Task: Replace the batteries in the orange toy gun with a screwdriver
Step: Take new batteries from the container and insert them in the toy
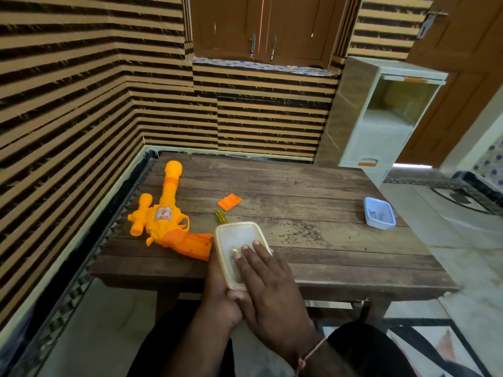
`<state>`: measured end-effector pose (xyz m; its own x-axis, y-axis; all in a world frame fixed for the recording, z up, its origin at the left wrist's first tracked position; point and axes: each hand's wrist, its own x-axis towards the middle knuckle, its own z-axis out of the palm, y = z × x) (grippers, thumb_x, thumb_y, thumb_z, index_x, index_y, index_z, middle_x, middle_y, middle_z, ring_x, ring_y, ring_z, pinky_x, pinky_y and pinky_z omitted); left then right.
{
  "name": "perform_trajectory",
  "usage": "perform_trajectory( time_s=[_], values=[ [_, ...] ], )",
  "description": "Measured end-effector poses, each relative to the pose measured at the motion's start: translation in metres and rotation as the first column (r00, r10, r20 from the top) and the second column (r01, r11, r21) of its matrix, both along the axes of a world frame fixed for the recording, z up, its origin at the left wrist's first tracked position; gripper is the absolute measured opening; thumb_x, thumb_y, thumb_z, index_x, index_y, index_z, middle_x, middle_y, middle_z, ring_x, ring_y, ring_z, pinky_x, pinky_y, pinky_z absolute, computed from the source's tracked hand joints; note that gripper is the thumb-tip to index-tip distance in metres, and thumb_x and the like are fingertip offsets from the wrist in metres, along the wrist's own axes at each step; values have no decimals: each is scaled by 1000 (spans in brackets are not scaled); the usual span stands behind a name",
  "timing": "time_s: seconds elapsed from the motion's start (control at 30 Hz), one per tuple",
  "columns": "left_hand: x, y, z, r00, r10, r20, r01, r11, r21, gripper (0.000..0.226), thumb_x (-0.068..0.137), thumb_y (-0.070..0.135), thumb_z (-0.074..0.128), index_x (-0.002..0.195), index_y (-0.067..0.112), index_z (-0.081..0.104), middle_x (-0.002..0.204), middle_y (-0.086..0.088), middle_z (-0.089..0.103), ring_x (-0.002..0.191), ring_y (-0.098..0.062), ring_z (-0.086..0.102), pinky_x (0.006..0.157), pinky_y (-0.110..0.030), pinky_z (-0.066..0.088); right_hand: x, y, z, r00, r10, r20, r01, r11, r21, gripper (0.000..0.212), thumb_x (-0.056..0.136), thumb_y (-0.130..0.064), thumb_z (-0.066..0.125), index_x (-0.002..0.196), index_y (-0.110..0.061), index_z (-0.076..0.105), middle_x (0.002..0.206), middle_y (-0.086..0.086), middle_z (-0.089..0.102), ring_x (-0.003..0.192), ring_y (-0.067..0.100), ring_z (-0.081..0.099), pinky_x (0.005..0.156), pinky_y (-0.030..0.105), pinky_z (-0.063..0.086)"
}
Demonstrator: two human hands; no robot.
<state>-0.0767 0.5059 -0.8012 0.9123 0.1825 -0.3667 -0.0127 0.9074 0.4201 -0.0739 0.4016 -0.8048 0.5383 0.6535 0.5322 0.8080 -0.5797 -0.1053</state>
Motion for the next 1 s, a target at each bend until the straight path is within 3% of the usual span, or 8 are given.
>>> perform_trajectory(
  time_s=[0.17,0.27,0.4,0.57,0.7,0.83,0.93,1.0],
  values=[
    [-1,1,-2,998,-64,21,64,998,12,66,102,51,31,82,9,78,85,-13,72,79,-26,74,75,-36,57,-5,9,3,987,-38,-156,79,959,271,57,103,-50,24,130,-15,60,136,2,59,134,20,47,104,41,35],
    [1,4,1,996,-84,25,84,996,10,59,99,54,37,97,8,73,93,-14,71,87,-28,72,88,-41,51,-3,11,9,992,-46,-120,86,930,357,51,103,-50,27,125,-18,59,130,1,64,129,19,53,101,38,40],
    [3,-3,3,993,-118,-3,118,993,-27,53,95,55,45,116,10,64,98,-9,69,87,-21,70,77,-27,58,2,13,19,976,-189,-108,217,893,395,55,103,-52,23,109,-18,66,108,0,72,102,19,68,84,28,45],
    [13,-5,4,995,-95,-16,94,995,-44,49,95,53,49,102,11,71,94,-7,69,87,-19,68,83,-28,56,12,16,30,950,-276,-143,311,844,436,60,102,-53,19,96,-17,68,85,-3,72,74,18,67,65,25,41],
    [20,-7,1,994,-94,54,97,994,-58,57,100,47,42,78,7,76,77,-7,70,63,-16,71,54,-24,58,18,18,29,928,-256,-271,363,785,502,64,98,-61,16,88,-19,63,71,-3,67,65,22,64,57,32,40],
    [23,-4,-3,987,-137,78,141,989,-49,57,102,49,37,87,9,74,85,-9,71,74,-20,72,62,-27,58,19,25,32,919,-292,-265,392,748,535,55,99,-56,23,79,-17,56,63,-3,60,57,20,54,52,29,27],
    [22,-2,-4,992,-118,53,119,993,-7,58,103,52,30,113,12,72,114,-13,71,101,-27,70,78,-39,59,40,21,37,852,-306,-426,523,549,652,51,97,-51,29,78,-14,58,65,-3,61,59,16,56,56,29,39],
    [20,0,-3,995,-85,58,86,996,-8,53,102,52,32,118,17,69,114,-9,71,102,-27,69,83,-43,58,63,15,43,780,-194,-595,622,352,700,61,96,-64,29,80,-15,61,73,2,70,67,23,68,63,43,55]
  ],
)
